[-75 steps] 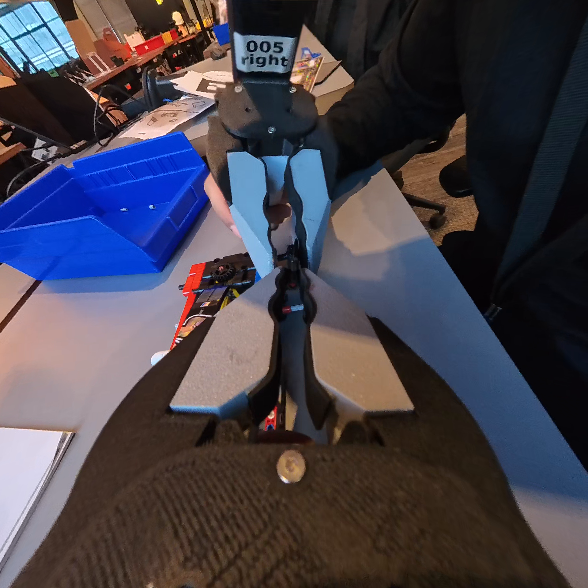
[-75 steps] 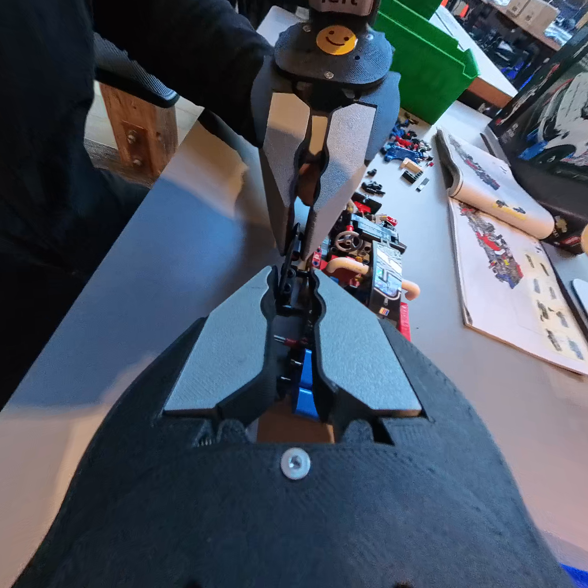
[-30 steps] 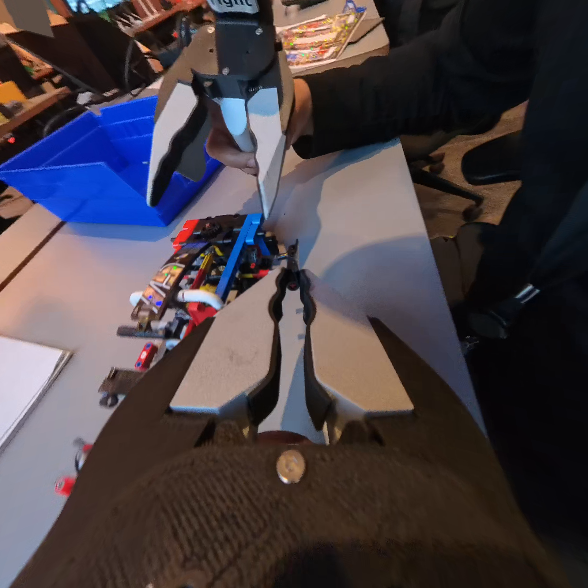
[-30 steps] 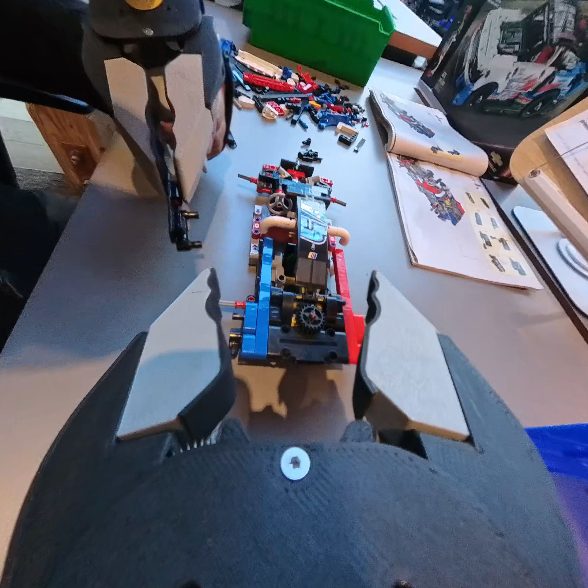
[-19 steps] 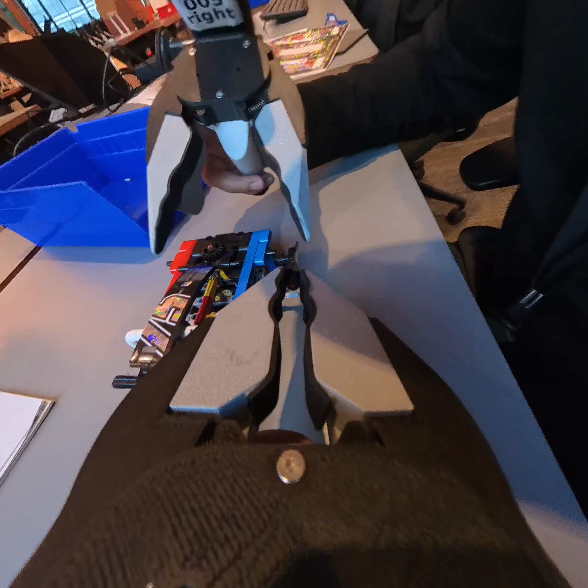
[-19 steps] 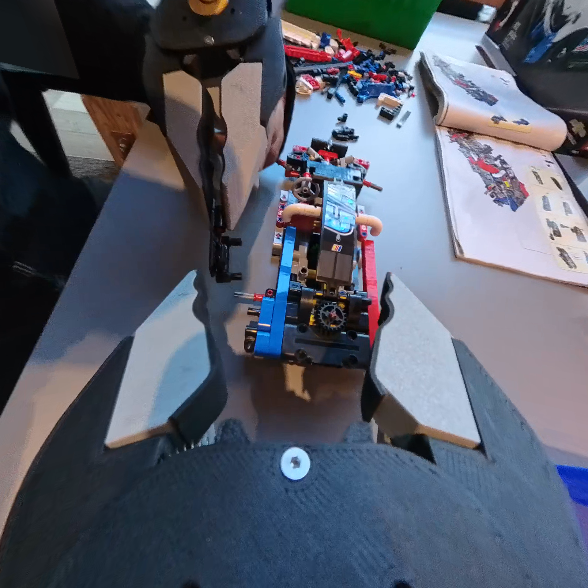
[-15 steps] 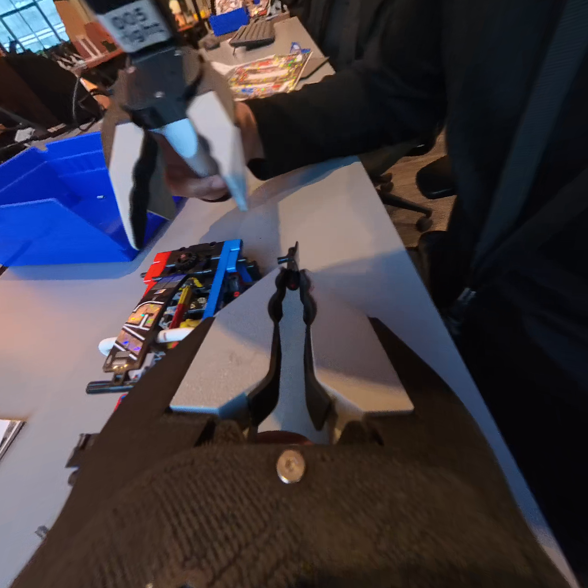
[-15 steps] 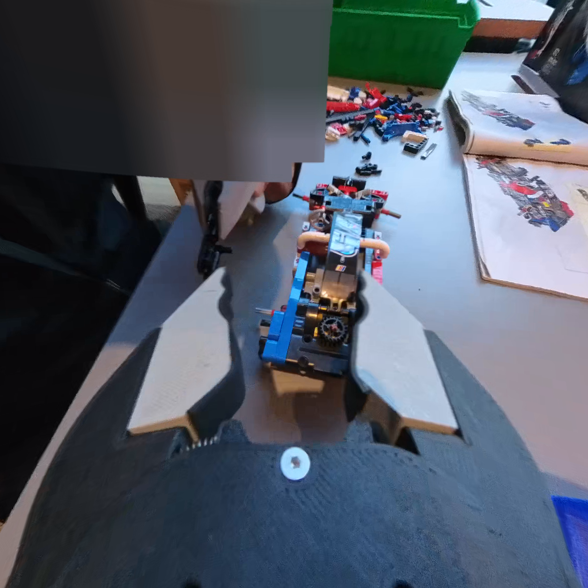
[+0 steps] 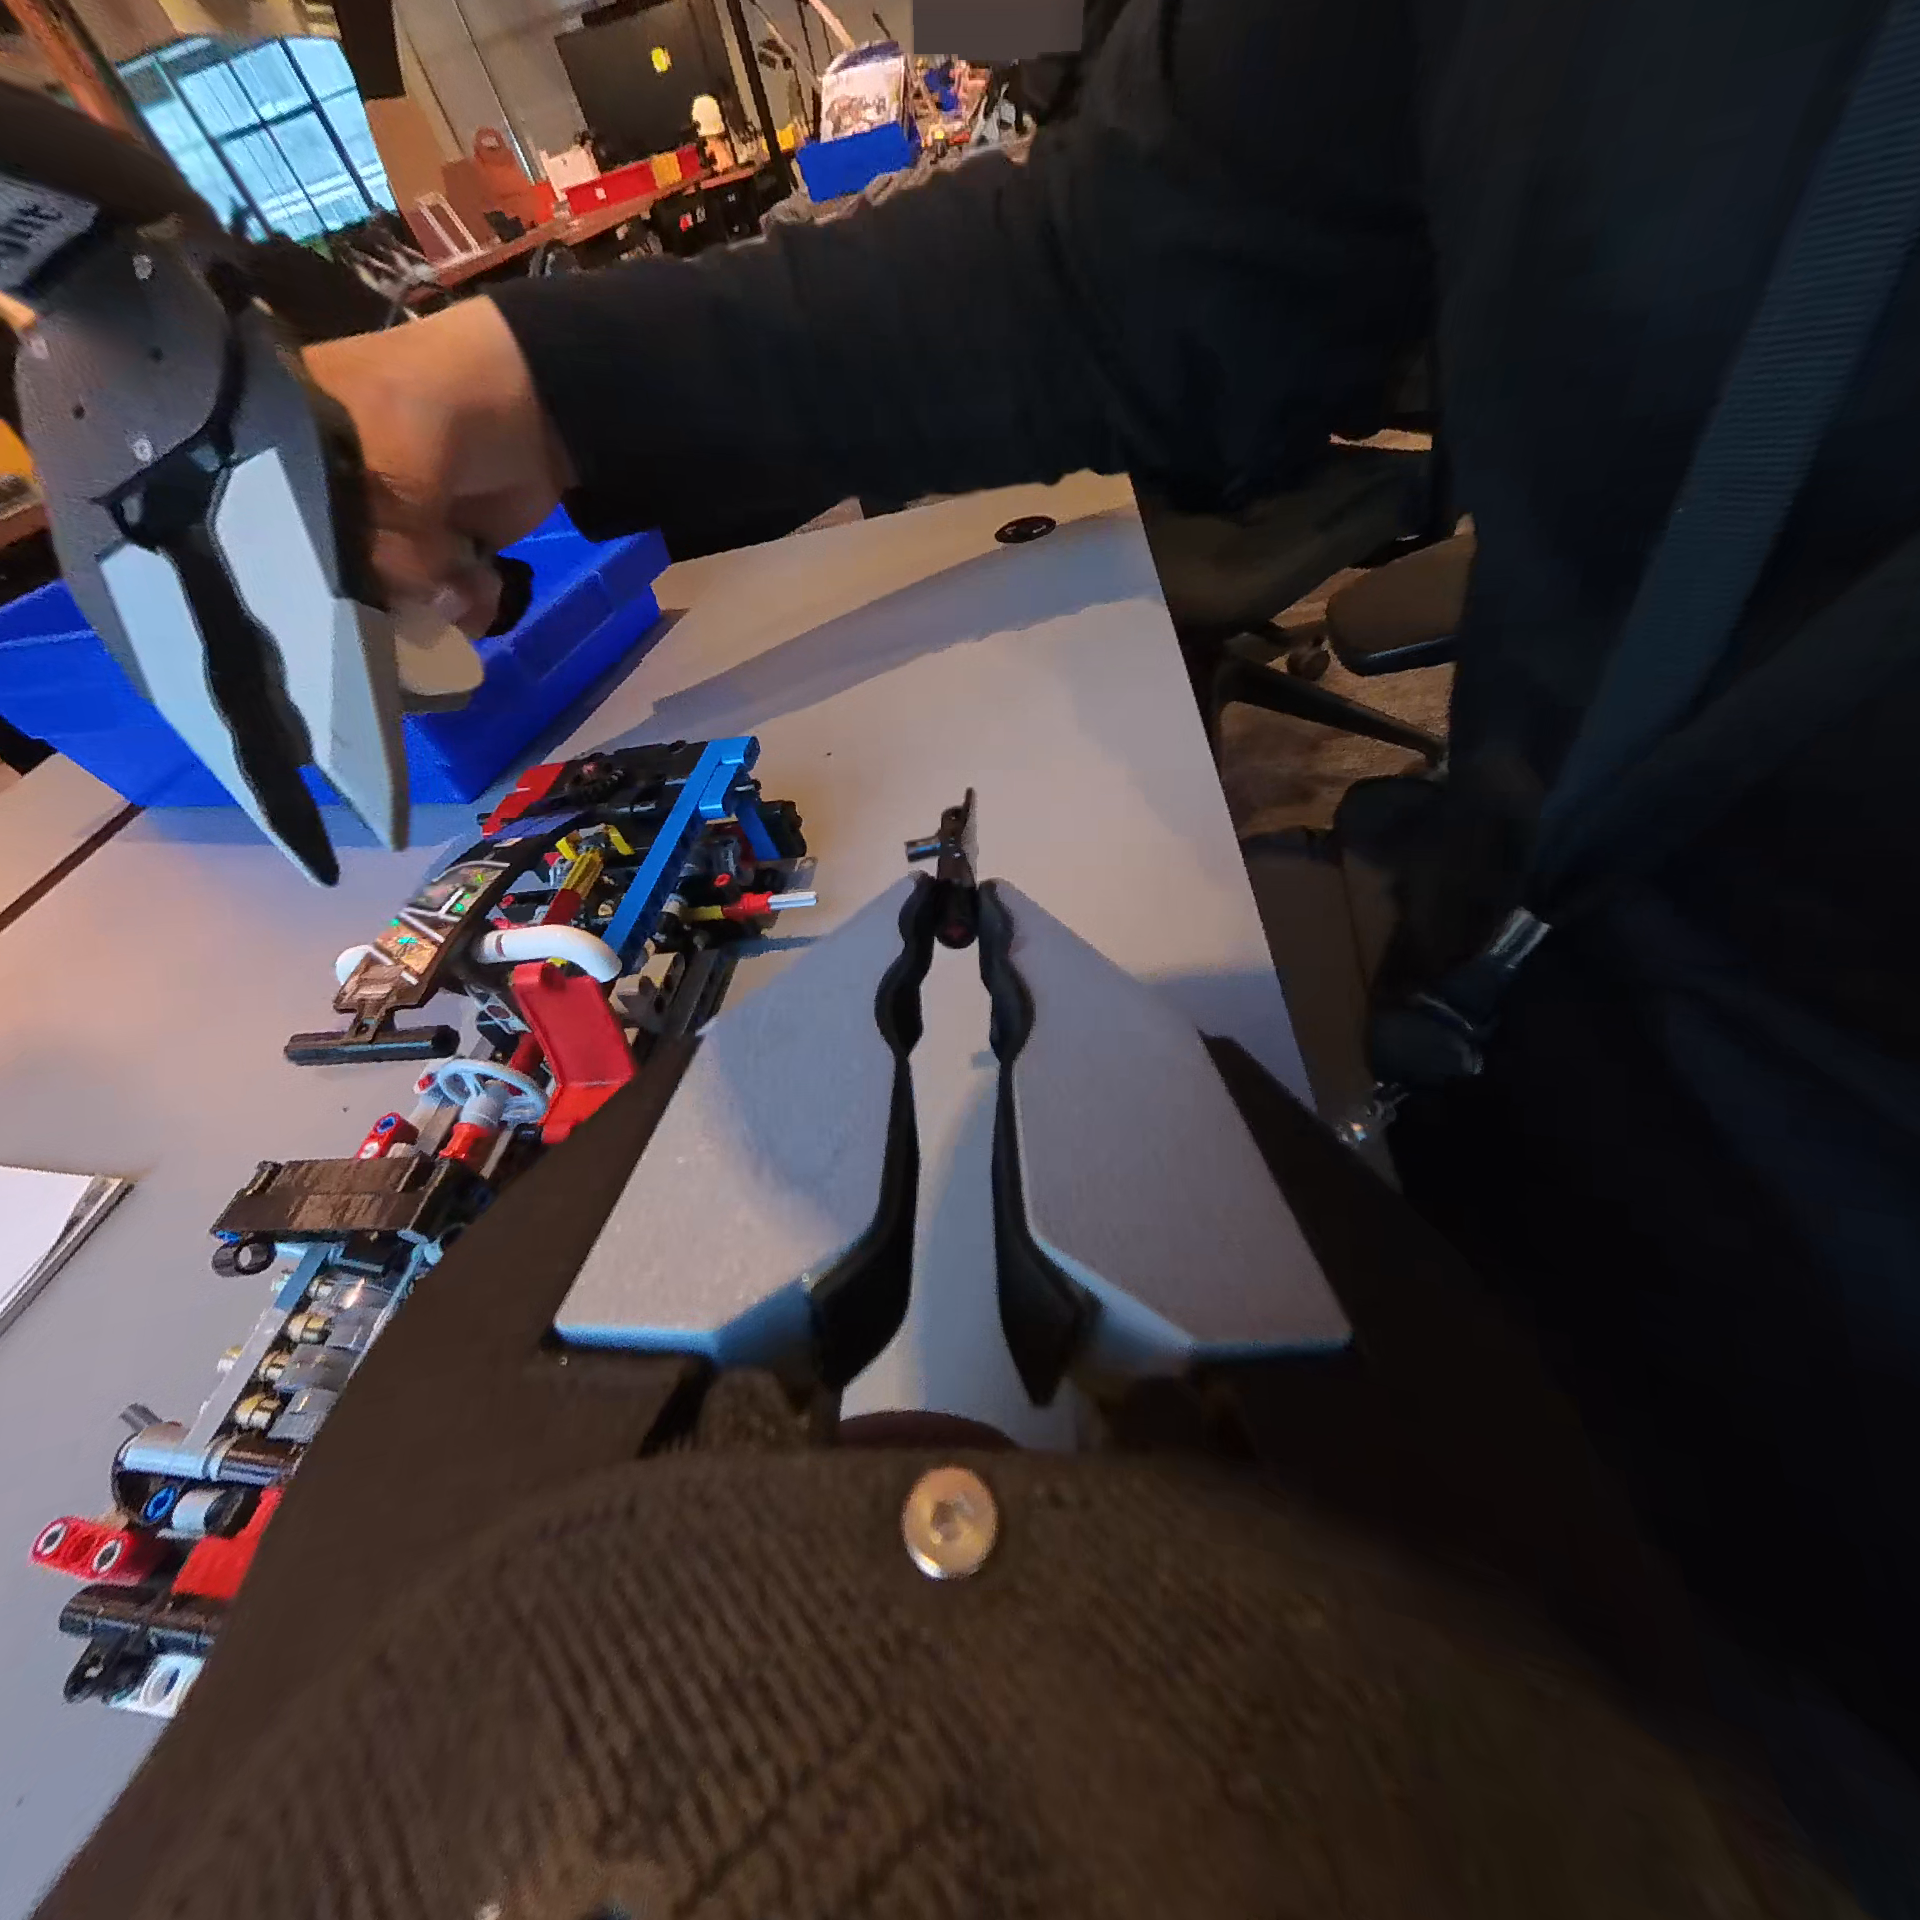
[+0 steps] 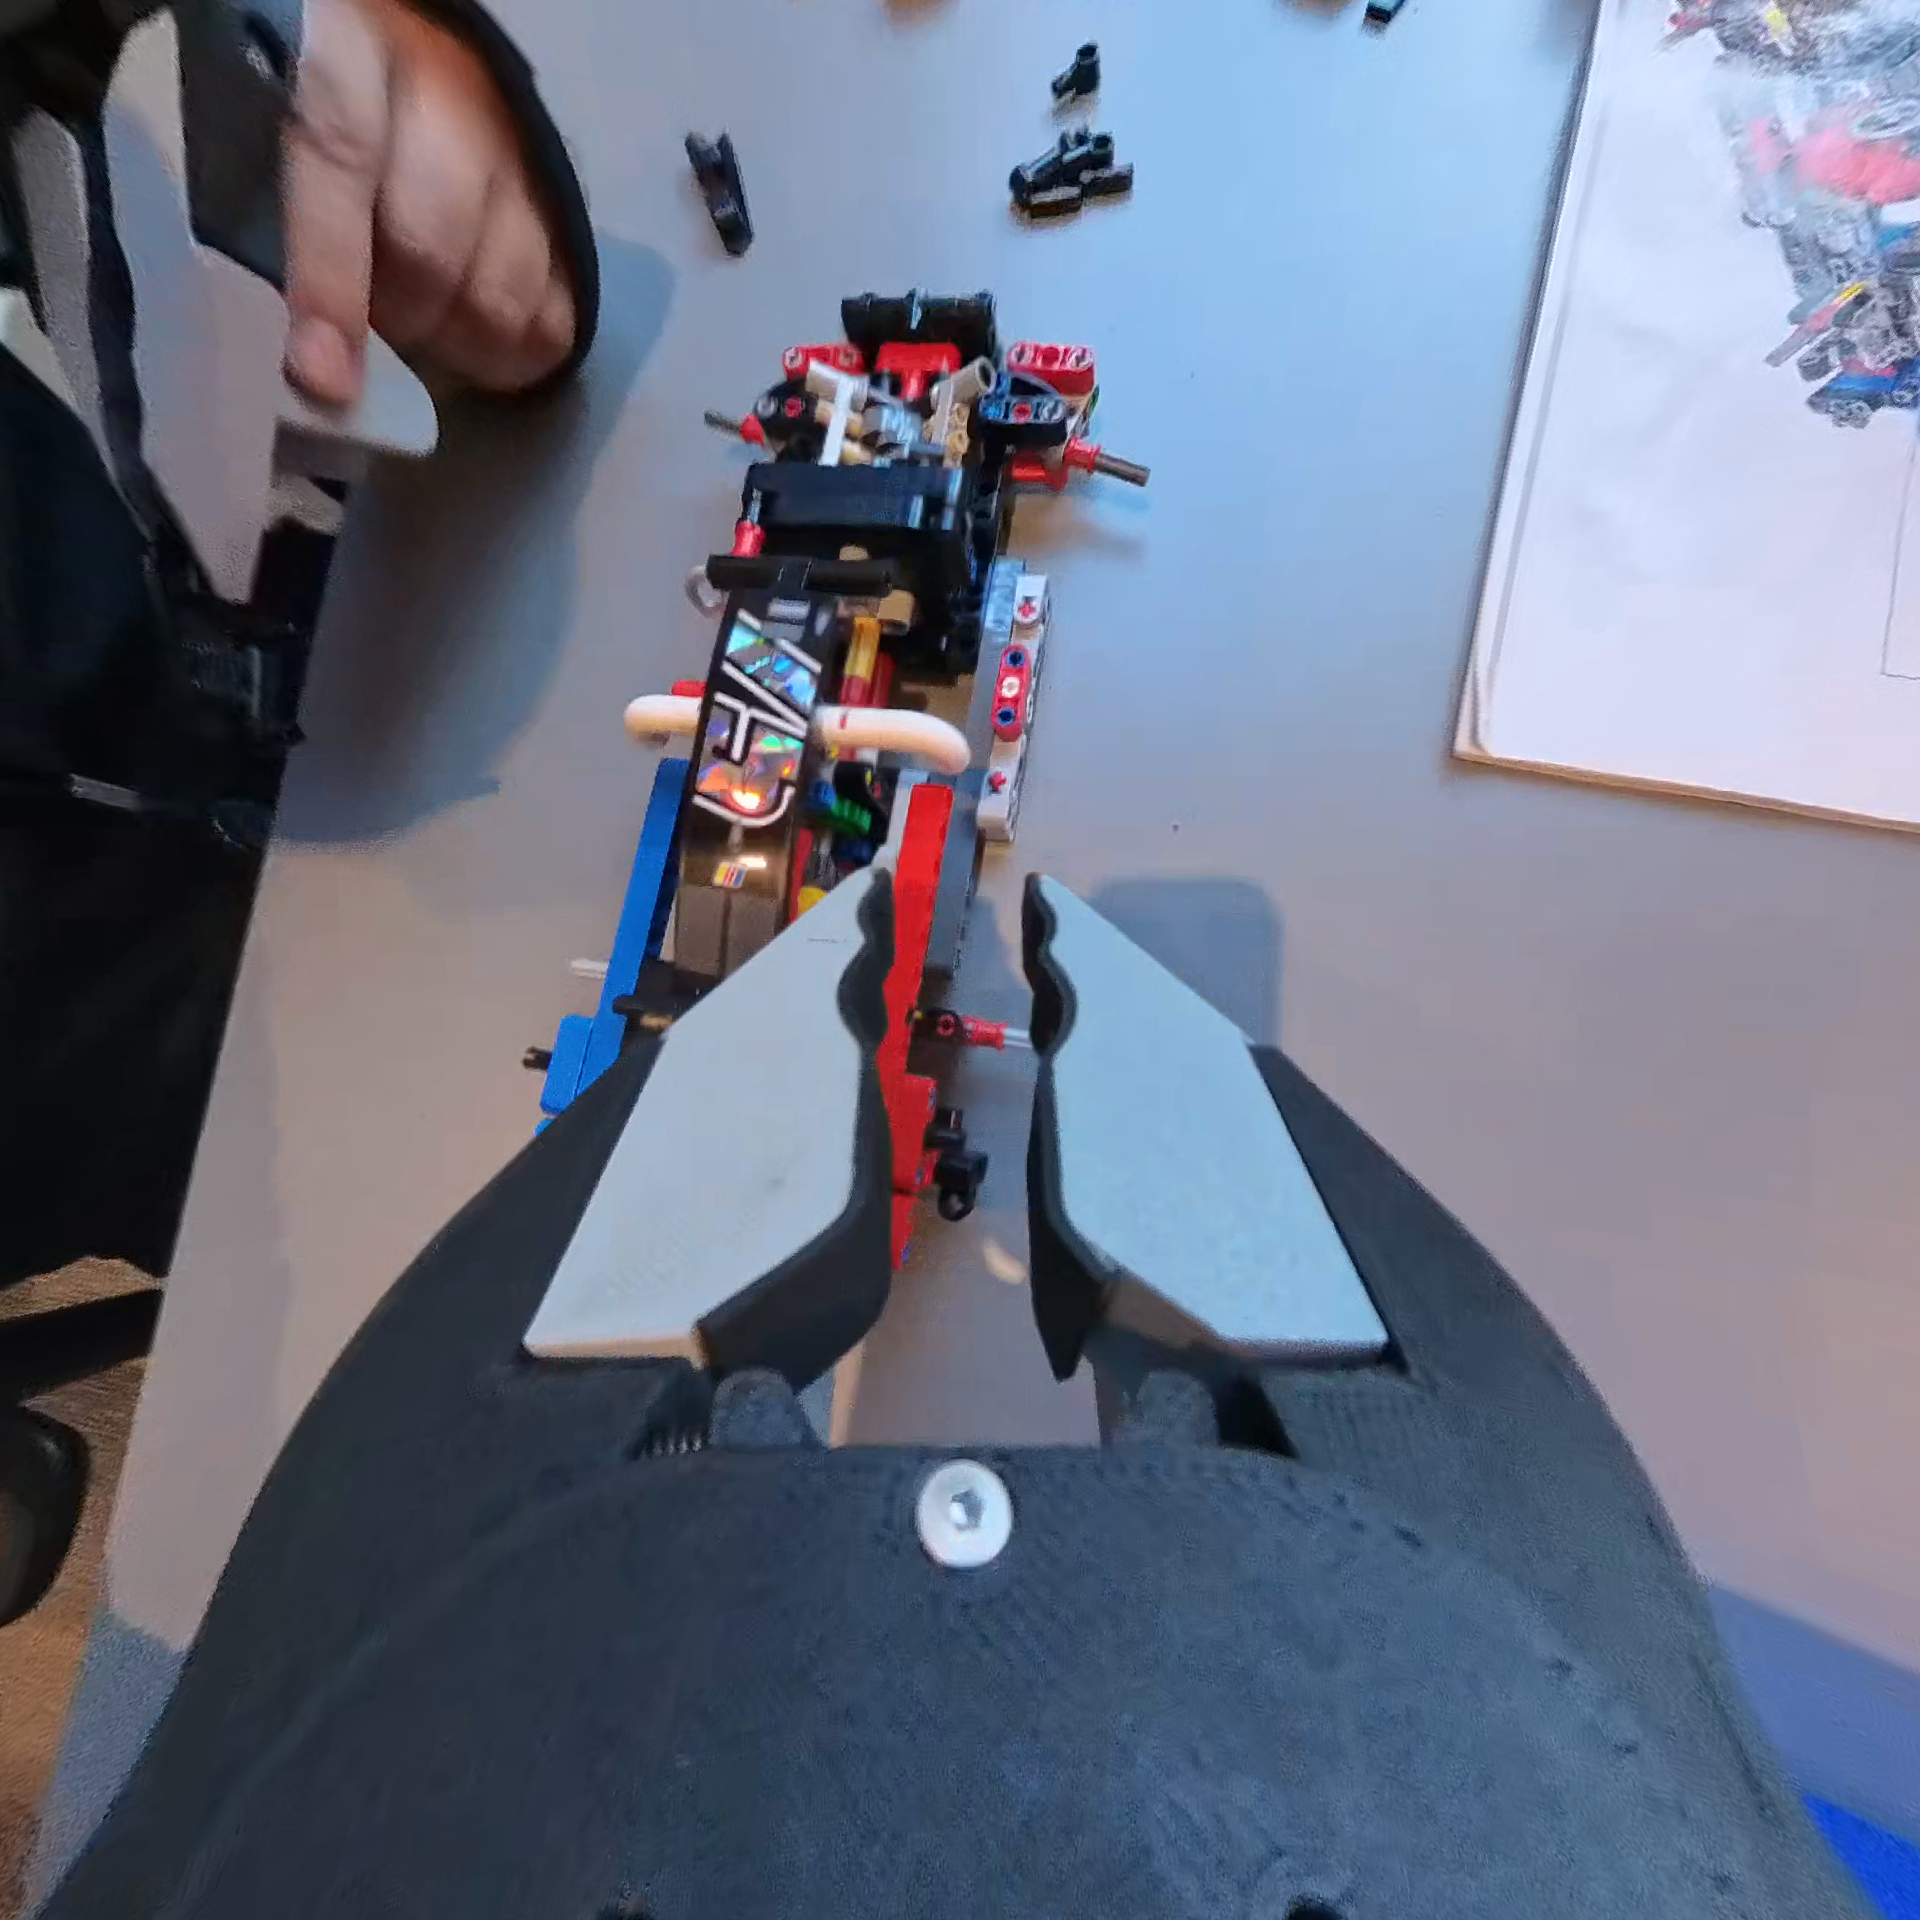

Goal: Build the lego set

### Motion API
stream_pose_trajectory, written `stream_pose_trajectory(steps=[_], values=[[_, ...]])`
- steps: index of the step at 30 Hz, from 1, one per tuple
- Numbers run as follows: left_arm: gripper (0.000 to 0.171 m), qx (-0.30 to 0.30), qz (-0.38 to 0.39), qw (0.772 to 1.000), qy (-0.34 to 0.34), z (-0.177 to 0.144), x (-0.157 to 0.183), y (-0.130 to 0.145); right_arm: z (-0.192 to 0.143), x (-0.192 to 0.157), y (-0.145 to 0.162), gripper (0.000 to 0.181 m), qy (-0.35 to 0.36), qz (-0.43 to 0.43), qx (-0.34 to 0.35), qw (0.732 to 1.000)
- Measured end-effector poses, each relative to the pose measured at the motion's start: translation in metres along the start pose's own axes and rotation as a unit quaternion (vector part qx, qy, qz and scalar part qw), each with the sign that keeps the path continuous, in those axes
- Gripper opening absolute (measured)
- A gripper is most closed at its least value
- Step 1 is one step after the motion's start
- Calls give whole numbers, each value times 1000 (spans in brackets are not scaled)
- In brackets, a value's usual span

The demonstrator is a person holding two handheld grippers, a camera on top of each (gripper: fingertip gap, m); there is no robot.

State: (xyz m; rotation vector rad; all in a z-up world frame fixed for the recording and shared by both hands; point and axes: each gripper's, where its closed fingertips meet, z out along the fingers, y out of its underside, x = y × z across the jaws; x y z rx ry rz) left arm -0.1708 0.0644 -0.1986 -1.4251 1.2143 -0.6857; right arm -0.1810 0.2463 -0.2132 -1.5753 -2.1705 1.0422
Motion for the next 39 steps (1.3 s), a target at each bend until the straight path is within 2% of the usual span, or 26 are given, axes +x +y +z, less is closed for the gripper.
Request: stream_pose_trajectory(steps=[2, 5, 8, 10, 11, 16, 21, 23, 25, 28, 32, 36, 39], values=[[5, 2, 2, 1000, 0, 0, 1, 0, 4, 1, -4, 23, -20, 16, 2, 1000], [5, 5, -3, 1000, -2, 0, 1, -1, 19, -1, 3, 27, -31, 11, -44, 998], [5, 11, -10, 1000, 1, -1, 1, -3, 31, -2, 9, 24, -24, -13, -86, 996], [5, 15, -18, 1000, 3, -1, 0, -4, 34, -8, 11, 15, -41, -23, -98, 994], [5, 17, -23, 1000, 3, -1, 0, -4, 35, -10, 12, 9, -48, -27, -103, 993], [5, -1, -23, 1000, 4, 5, 0, 0, 31, -20, 22, 9, -75, -43, -117, 989], [5, -34, -29, 999, 25, 27, 6, 4, 24, -33, 33, 10, -90, -65, -115, 987], [5, -30, -39, 998, 38, 38, 6, 0, 22, -31, 33, 12, -78, -54, -107, 990], [5, -24, -52, 998, 41, 49, -1, -3, 15, -25, 32, 28, -46, -34, -92, 994], [5, -50, -68, 996, 41, 61, -15, 0, -9, -27, 23, 41, 13, -8, -26, 1000], [5, -72, -70, 993, 55, 73, -27, -5, -37, -70, 16, 50, 49, 8, 101, 994], [5, -84, -40, 993, 68, 79, -32, -5, -25, -112, 38, 50, 106, -14, 130, 986], [5, -82, -44, 993, 78, 81, -36, -4, -15, -125, 49, 47, 157, -33, 125, 979]])
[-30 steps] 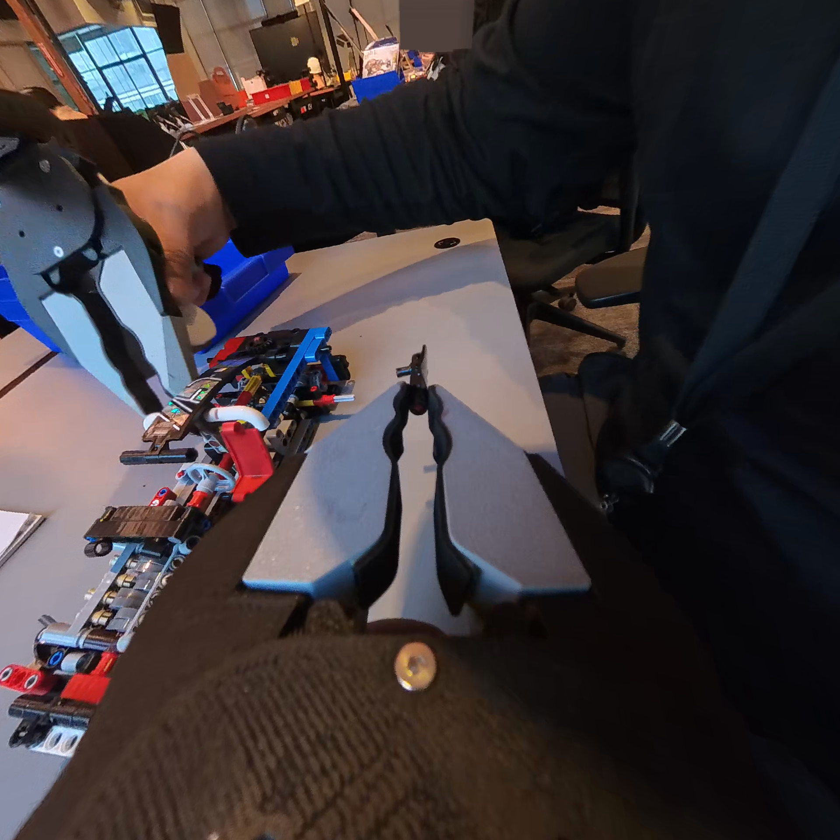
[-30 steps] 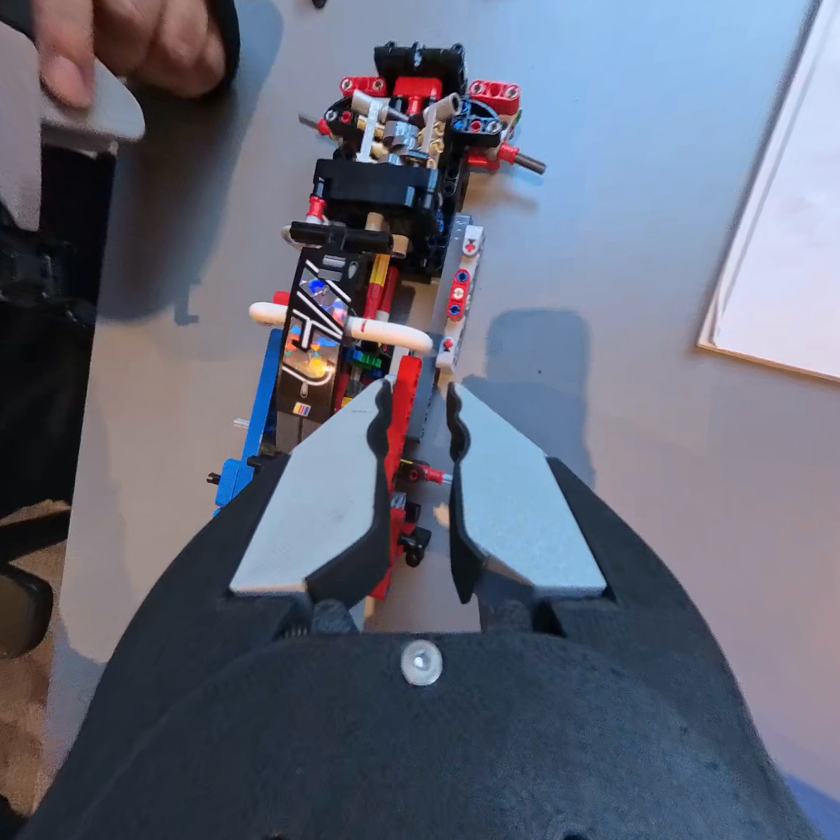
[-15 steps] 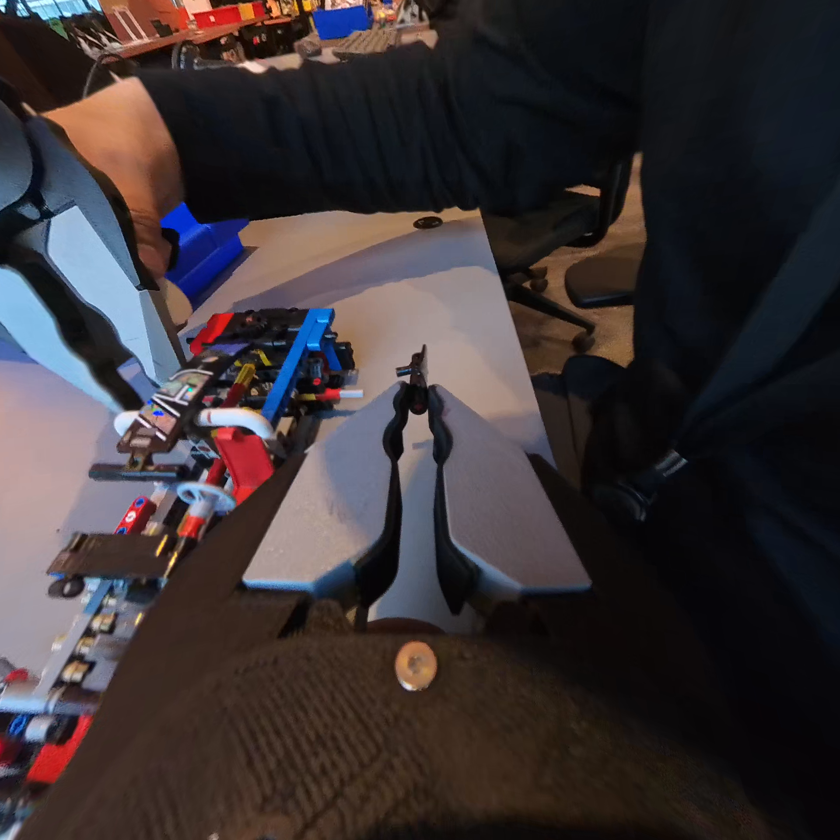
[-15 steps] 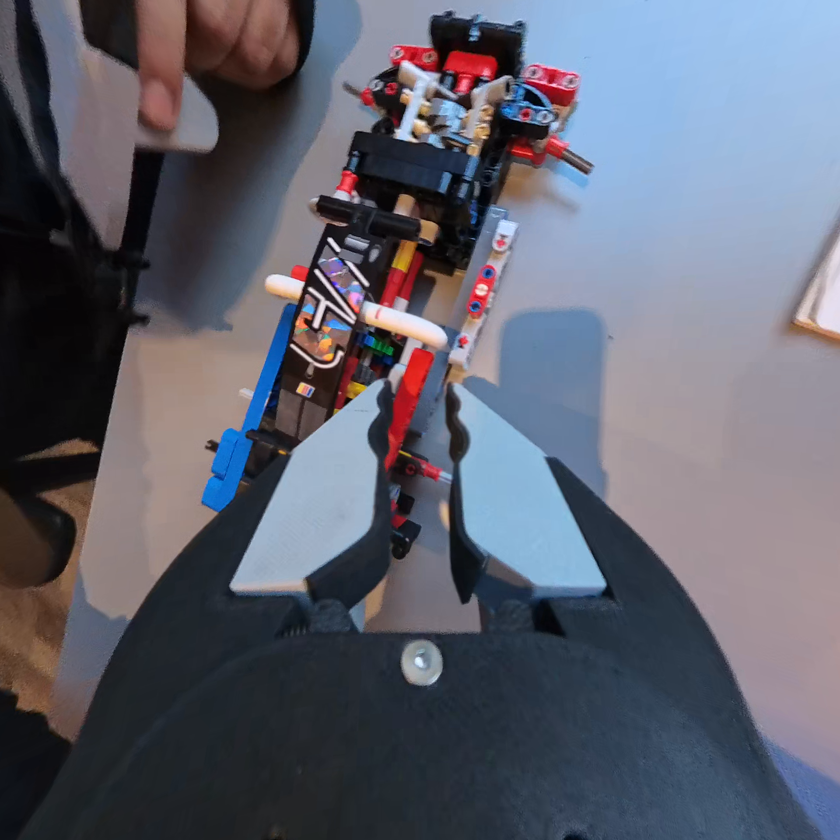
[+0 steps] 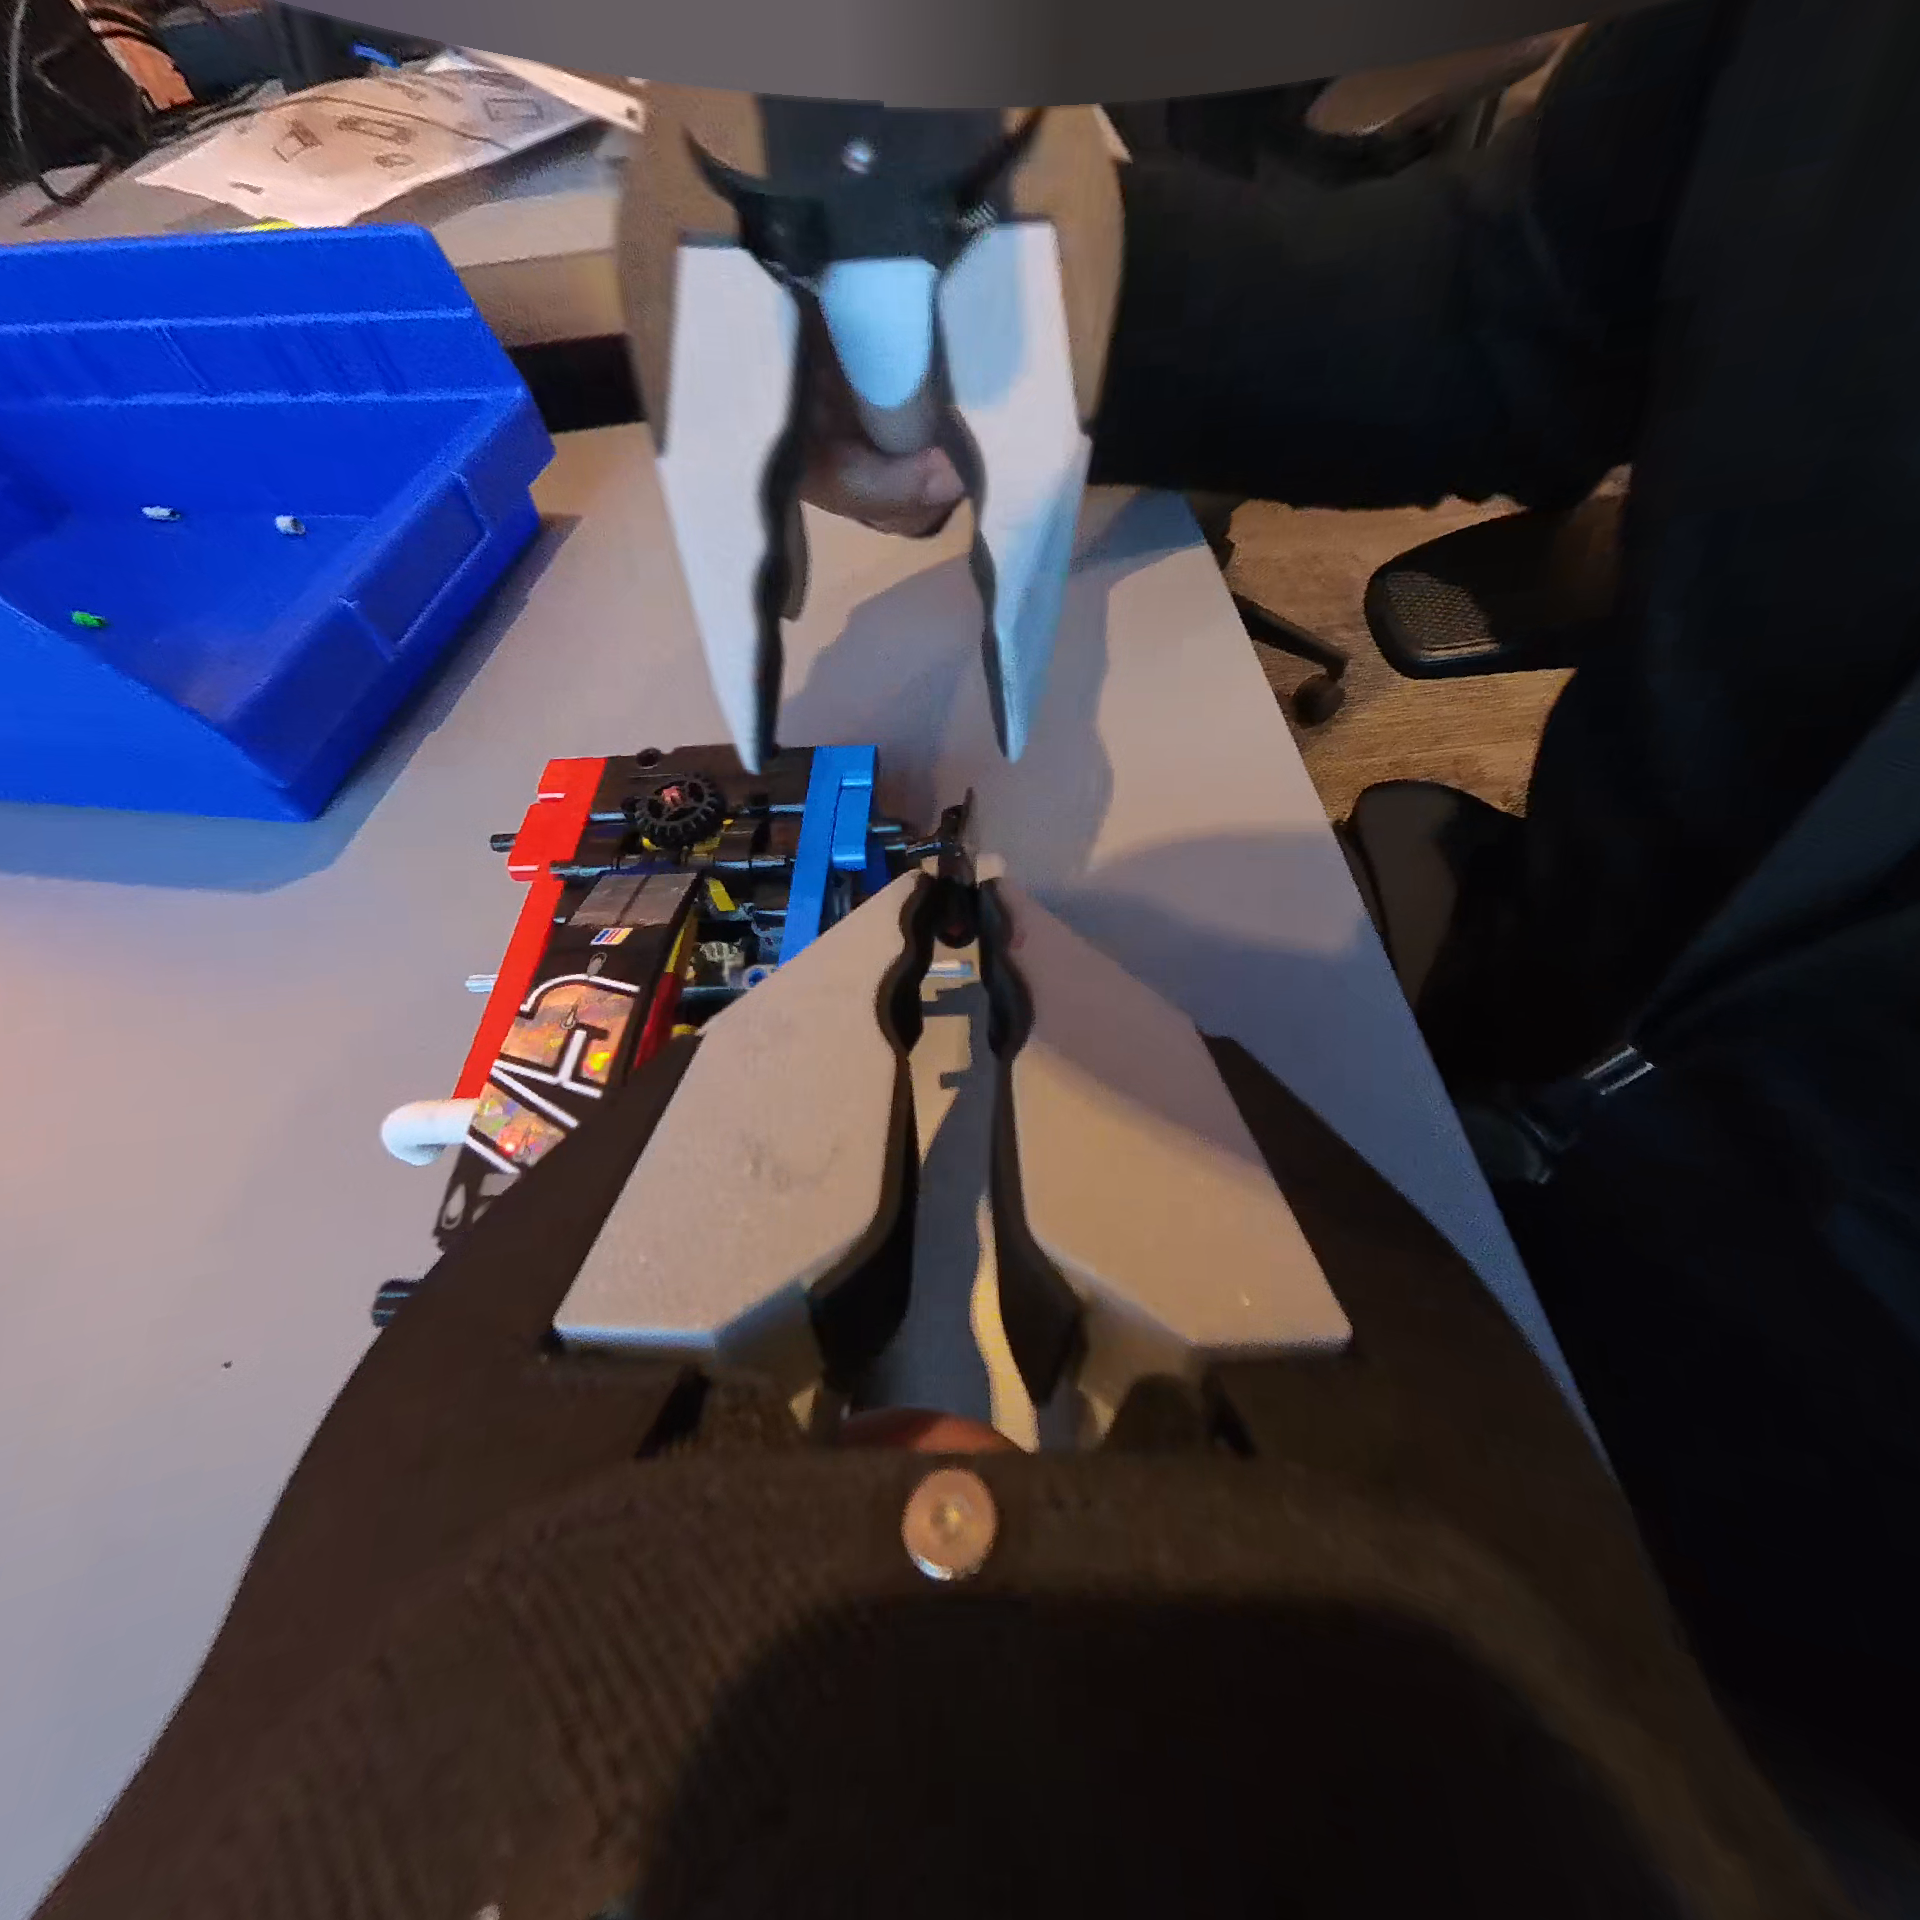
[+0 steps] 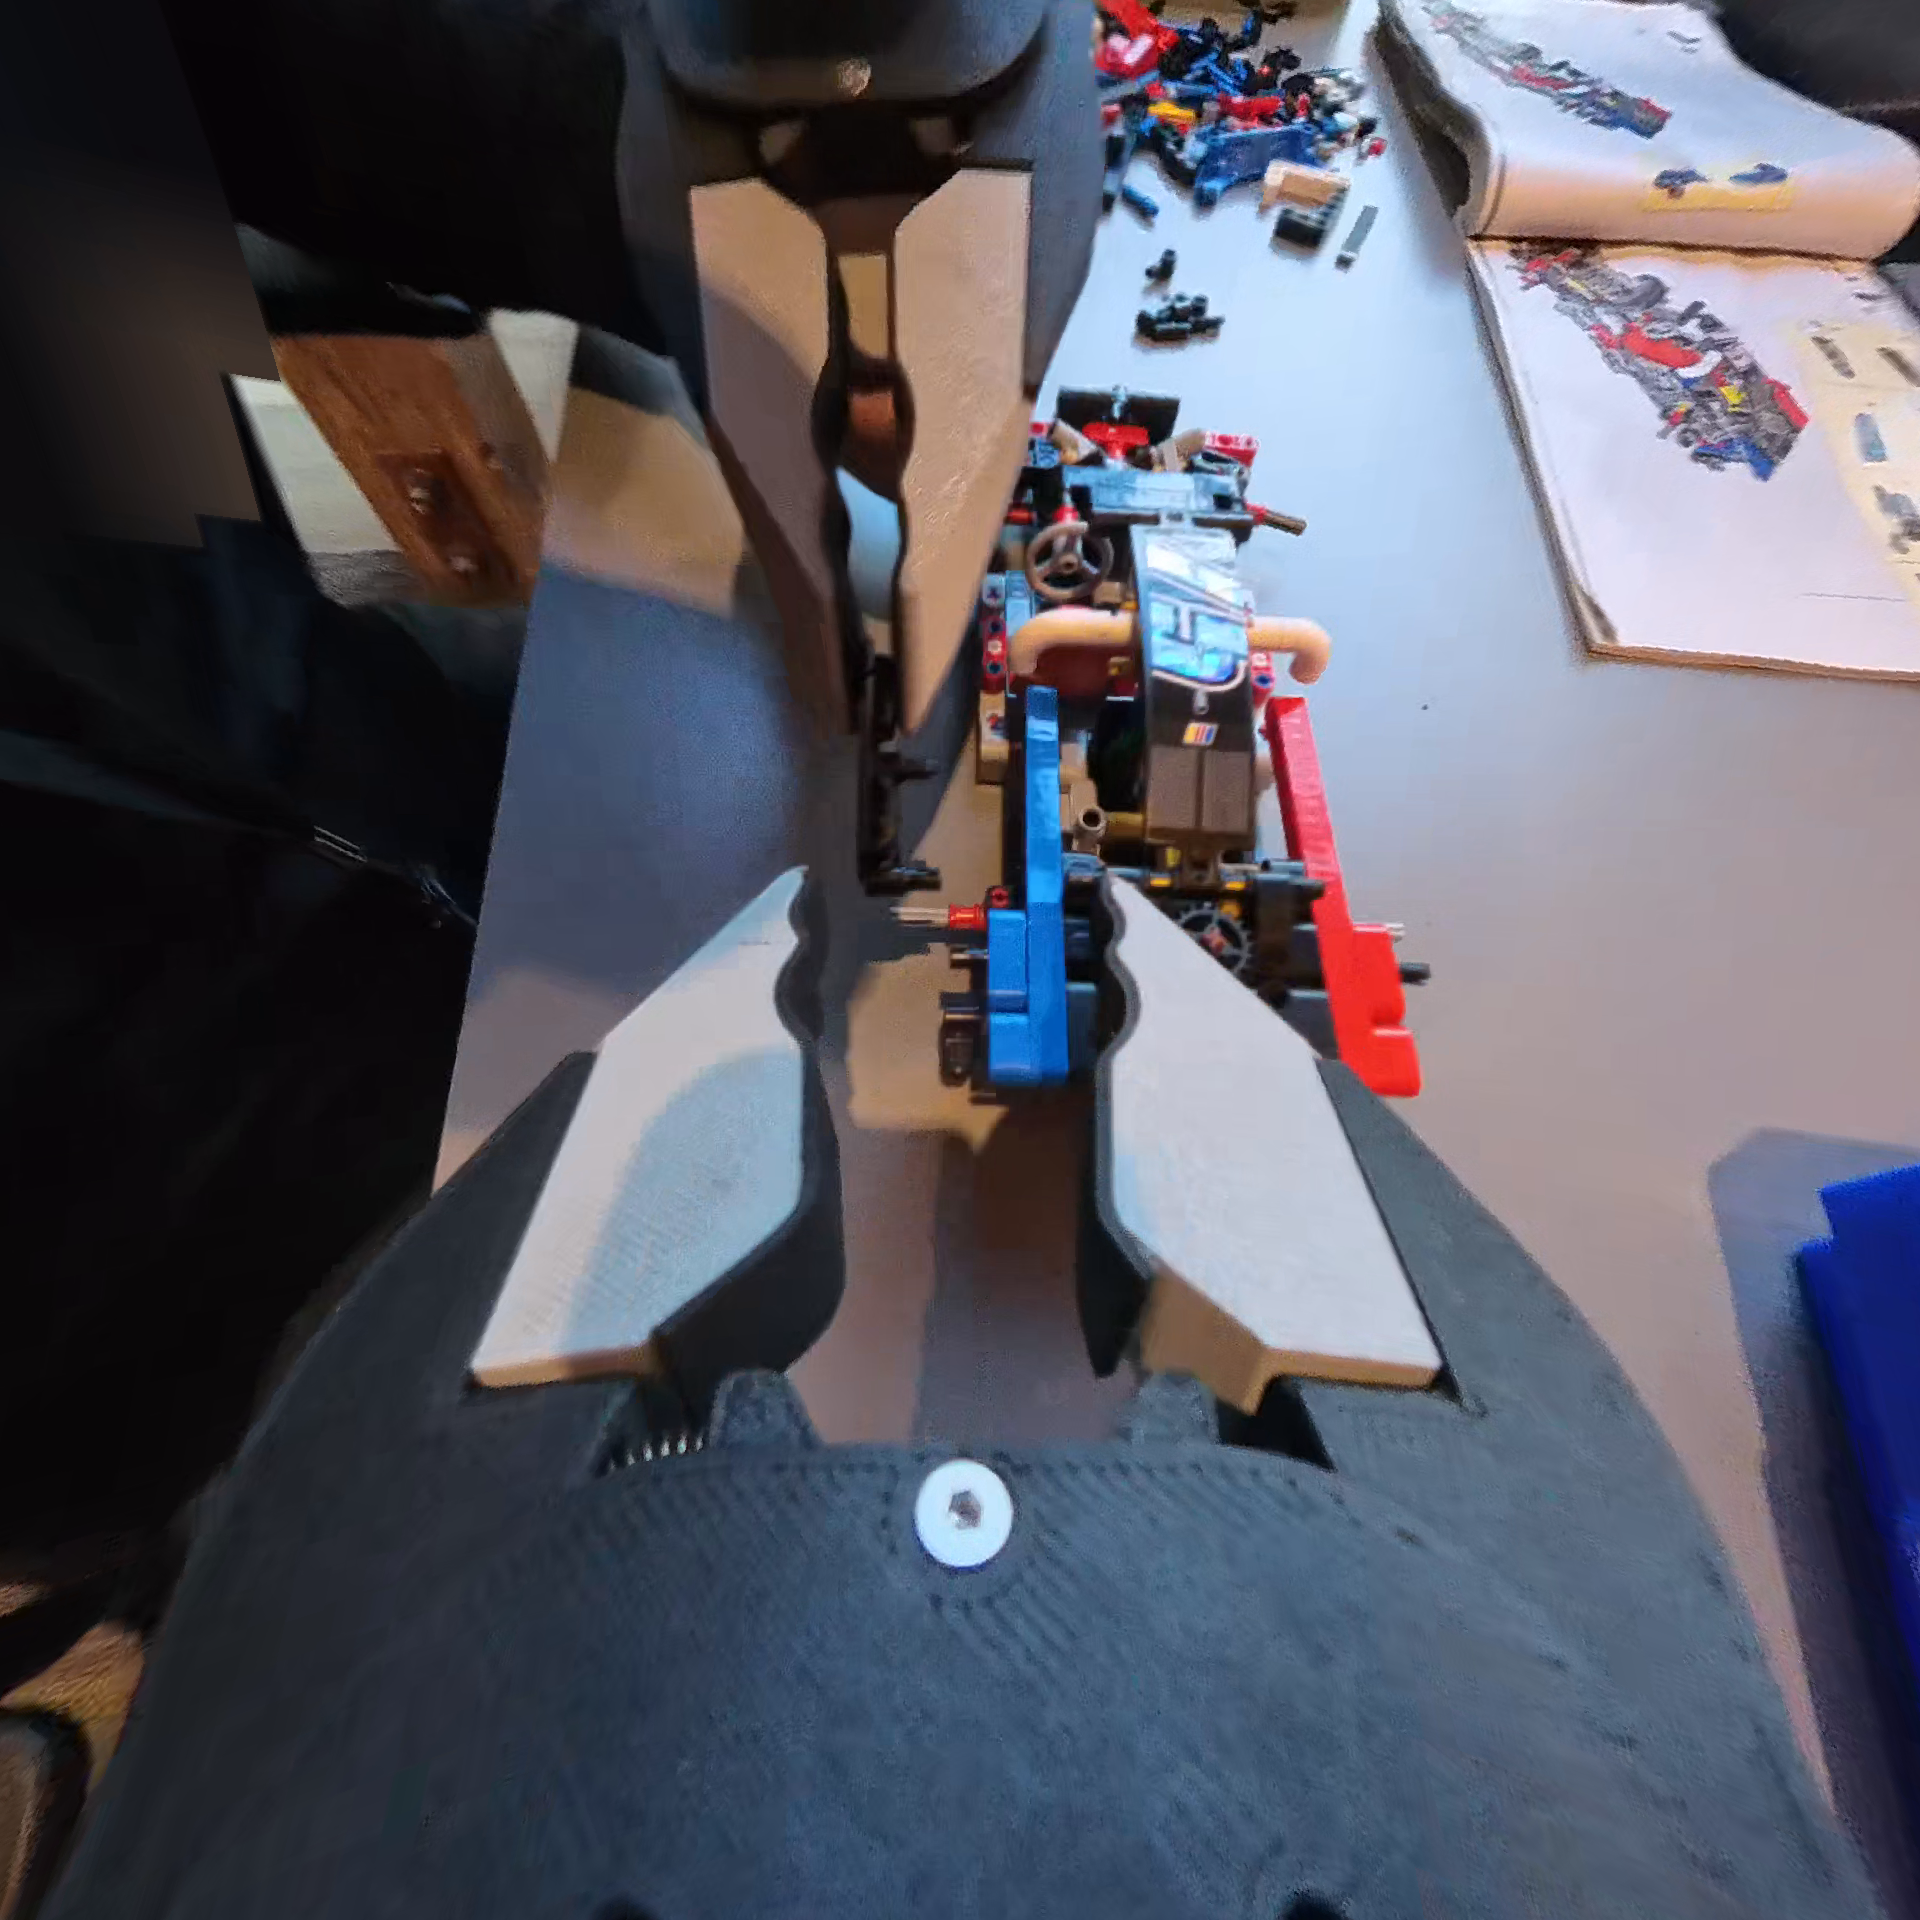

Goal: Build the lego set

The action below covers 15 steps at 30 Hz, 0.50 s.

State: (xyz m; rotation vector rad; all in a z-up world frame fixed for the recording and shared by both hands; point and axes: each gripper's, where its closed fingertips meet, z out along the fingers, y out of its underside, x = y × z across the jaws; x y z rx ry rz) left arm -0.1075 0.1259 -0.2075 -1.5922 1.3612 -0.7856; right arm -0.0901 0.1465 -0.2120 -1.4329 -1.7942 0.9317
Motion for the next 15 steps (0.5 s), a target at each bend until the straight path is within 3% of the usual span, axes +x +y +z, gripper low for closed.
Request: stream_pose_trajectory(steps=[2, 5, 10, 15], values=[[5, 6, 4, 1000, 4, 0, -1, -2, 4, -3, 0, 42, 27, -9, 8, 1000], [5, 15, 8, 1000, 1, -1, -4, -4, 9, -10, -7, 16, 47, -24, 30, 998], [4, 36, 1, 999, 14, -4, -3, -7, 15, -12, -6, 5, 62, -42, 29, 997], [5, -29, 3, 1000, 1, -1, -4, 5, 19, -13, 2, 4, 79, -57, 2, 995]])
